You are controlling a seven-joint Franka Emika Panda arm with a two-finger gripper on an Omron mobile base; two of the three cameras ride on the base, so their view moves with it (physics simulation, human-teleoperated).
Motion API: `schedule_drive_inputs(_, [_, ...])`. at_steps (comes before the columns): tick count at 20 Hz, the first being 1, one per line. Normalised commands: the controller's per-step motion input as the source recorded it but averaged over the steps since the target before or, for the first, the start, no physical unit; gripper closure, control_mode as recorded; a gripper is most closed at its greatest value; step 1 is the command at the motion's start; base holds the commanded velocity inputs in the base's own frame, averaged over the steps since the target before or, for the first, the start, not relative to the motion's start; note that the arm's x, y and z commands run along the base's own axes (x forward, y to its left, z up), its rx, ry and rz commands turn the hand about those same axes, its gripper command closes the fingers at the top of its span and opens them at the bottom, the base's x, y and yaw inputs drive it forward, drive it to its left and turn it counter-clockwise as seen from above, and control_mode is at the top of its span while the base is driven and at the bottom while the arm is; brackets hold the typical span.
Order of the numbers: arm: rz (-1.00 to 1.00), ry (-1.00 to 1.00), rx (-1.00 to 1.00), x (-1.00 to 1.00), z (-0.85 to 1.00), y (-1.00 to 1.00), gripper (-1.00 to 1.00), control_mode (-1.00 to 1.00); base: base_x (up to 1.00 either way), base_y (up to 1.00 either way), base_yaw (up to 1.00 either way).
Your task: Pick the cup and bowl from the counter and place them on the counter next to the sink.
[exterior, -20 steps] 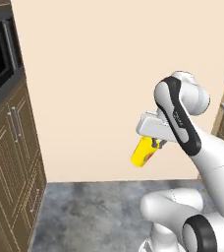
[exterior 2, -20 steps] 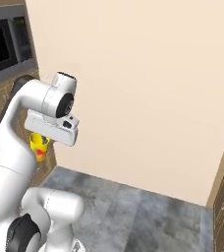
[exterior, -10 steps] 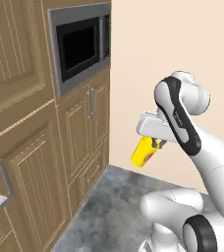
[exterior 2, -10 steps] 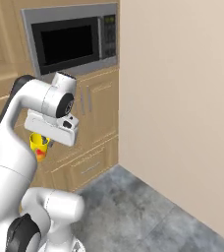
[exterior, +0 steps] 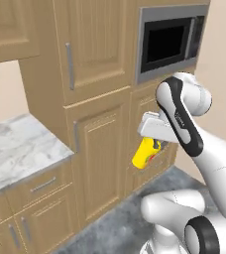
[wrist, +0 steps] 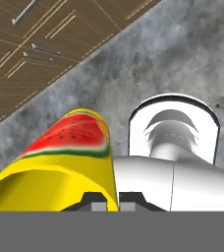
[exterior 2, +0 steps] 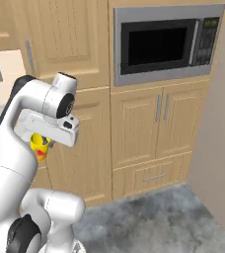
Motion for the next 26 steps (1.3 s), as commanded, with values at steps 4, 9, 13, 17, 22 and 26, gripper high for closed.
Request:
schedule_drive_inputs(4, [0.0,0.0,0.0,0.0,0.0,0.0,1.0,1.0,-0.31,0.35,0.68])
schedule_drive_inputs(9, [0.0,0.0,0.0,0.0,0.0,0.0,1.0,1.0,-0.28,0.5,0.57])
schedule_drive_inputs(13, [0.0,0.0,0.0,0.0,0.0,0.0,1.0,1.0,-0.1,0.76,0.33])
schedule_drive_inputs(17, [0.0,0.0,0.0,0.0,0.0,0.0,1.0,1.0,-0.01,1.0,0.13])
schedule_drive_inputs(22, [0.0,0.0,0.0,0.0,0.0,0.0,1.0,1.0,0.2,1.0,0.02])
schedule_drive_inputs(26, [0.0,0.0,0.0,0.0,0.0,0.0,1.0,1.0,0.46,1.0,0.0])
